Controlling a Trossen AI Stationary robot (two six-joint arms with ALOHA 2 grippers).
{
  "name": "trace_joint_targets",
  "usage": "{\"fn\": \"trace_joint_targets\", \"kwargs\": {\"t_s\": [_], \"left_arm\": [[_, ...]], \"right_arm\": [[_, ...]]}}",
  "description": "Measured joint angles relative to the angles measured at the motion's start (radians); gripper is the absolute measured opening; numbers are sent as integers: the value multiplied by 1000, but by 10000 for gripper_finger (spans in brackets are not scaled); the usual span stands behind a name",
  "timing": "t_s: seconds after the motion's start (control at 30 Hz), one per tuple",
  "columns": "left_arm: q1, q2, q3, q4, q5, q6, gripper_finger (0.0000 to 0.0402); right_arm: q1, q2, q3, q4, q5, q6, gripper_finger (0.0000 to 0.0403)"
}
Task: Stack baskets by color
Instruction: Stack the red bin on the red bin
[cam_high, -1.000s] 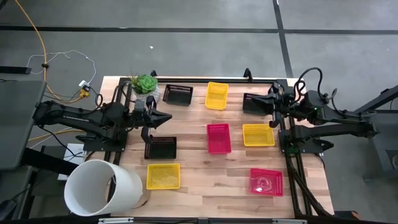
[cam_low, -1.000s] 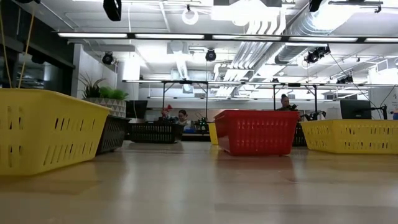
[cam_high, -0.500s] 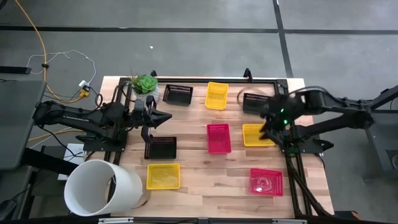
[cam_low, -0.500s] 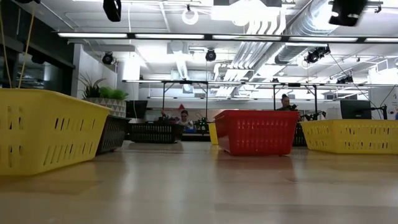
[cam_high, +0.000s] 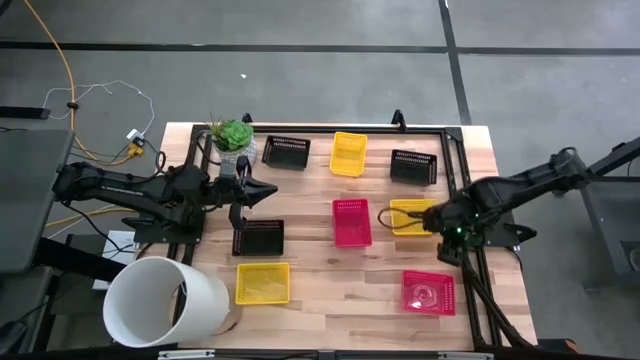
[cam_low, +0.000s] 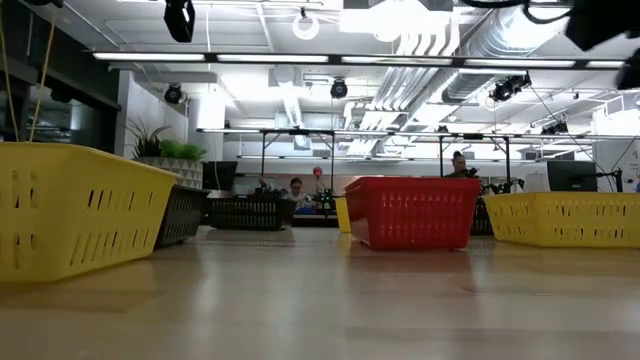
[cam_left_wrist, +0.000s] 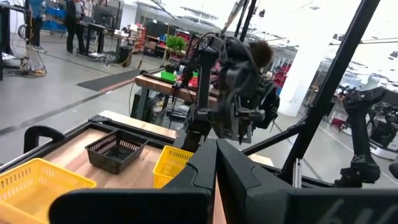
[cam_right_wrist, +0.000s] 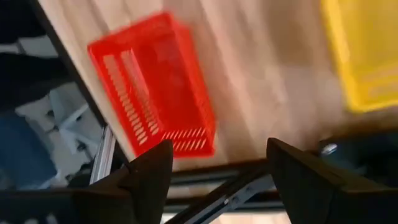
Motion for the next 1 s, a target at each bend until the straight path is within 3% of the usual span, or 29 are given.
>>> {"fn": "trace_joint_targets", "kwargs": {"t_s": [0.2, 0.5, 0.8, 1.0], "left_arm": [[0, 0, 0, -2, 0, 17, 0], [0, 0, 0, -2, -1, 34, 0], [0, 0, 0, -2, -1, 35, 0], [0, 0, 0, -2, -1, 35, 0]], "right_arm": [[156, 0, -50, 41, 14, 155, 247], [325, 8, -69, 143, 221, 287, 247], [417, 160, -69, 252, 343, 223, 247], [424, 317, -69, 368, 349, 137, 247]]}}
